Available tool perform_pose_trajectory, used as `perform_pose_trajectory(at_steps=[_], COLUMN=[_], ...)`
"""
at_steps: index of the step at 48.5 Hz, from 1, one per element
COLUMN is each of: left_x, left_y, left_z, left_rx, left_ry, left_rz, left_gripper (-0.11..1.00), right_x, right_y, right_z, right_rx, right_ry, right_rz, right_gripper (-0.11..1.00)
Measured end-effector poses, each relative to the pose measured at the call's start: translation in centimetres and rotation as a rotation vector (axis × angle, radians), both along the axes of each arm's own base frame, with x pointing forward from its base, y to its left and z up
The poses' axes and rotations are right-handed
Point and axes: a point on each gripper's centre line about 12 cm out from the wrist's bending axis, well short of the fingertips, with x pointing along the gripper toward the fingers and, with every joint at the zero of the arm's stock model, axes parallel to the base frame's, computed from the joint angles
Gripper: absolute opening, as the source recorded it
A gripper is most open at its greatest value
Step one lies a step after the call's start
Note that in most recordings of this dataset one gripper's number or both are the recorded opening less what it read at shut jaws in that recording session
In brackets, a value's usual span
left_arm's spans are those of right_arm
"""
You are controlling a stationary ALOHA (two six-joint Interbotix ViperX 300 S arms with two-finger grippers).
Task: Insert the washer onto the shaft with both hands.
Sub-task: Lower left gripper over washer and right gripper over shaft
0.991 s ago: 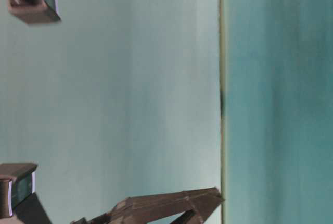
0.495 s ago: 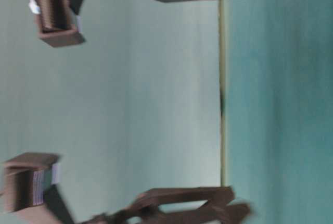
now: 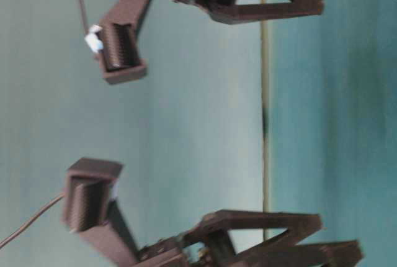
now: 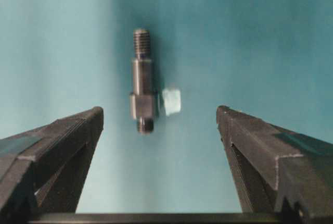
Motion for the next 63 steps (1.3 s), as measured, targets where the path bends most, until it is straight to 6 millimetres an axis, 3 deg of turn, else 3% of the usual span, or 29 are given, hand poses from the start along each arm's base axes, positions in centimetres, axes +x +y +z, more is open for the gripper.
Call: perform_pose_trajectory(at_steps=[30,63], left_x=[2.0,1.9], left_y=[-0.1,-0.2], left_z=[-3.6,-6.1], left_rx=[-0.013,-0.019], left_ry=[0.008,0.024], left_rz=[0.023,0.035], left_gripper=[0.93,0.93], right_x=[-0.8,-0.7], right_y=[0.8,0.8], right_z=[-3.8,-5.5], right_rx=[0.001,0.003], right_ry=[0.018,0.04], right_rz=[0.021,0.017], right_gripper=[0.96,0.95])
